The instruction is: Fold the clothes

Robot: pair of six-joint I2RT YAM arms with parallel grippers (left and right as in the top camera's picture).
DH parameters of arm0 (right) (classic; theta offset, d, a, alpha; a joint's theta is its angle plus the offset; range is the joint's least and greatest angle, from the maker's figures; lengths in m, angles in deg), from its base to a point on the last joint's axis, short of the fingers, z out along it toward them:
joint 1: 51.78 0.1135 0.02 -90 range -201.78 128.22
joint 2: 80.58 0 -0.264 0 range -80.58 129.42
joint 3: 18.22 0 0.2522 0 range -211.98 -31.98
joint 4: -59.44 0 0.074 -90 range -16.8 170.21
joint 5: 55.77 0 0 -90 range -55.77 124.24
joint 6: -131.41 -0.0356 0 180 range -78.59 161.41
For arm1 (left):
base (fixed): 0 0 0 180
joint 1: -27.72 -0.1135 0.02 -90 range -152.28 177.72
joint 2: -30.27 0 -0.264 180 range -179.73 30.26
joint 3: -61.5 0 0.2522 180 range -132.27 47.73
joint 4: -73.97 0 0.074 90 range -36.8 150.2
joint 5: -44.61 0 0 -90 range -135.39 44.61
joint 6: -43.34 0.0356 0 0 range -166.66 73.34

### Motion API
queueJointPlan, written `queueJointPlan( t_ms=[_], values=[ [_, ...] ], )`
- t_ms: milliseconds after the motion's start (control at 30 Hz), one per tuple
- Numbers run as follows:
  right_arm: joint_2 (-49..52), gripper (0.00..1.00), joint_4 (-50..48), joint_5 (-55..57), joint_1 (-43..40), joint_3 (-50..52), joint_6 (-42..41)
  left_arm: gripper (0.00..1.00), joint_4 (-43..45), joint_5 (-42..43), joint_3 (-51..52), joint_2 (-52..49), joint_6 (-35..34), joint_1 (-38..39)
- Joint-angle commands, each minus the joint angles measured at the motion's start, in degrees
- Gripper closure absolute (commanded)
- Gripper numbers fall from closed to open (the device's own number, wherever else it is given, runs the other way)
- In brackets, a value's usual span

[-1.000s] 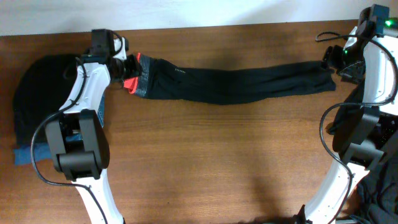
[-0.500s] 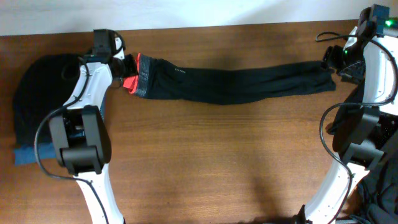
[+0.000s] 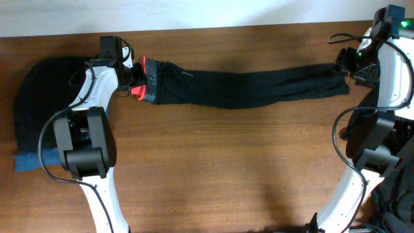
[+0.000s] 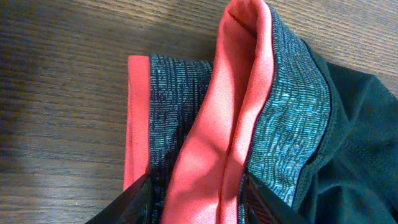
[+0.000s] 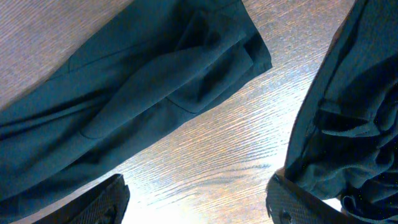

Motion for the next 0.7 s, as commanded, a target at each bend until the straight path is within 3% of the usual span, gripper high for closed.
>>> queueJointPlan(
  t_ms=[0,667],
  values=[
    [-0.8,0.24,0.0,0.5,0.2,0.3,0.0,0.52,0.0,1.8,-0.8,-0.3,0.1,-0.3],
    [-0.8,0.24,0.0,0.5,0.2,0.3,0.0,0.50,-2.2,6.8,-3.3,2.6,0.1,-0.9]
  ],
)
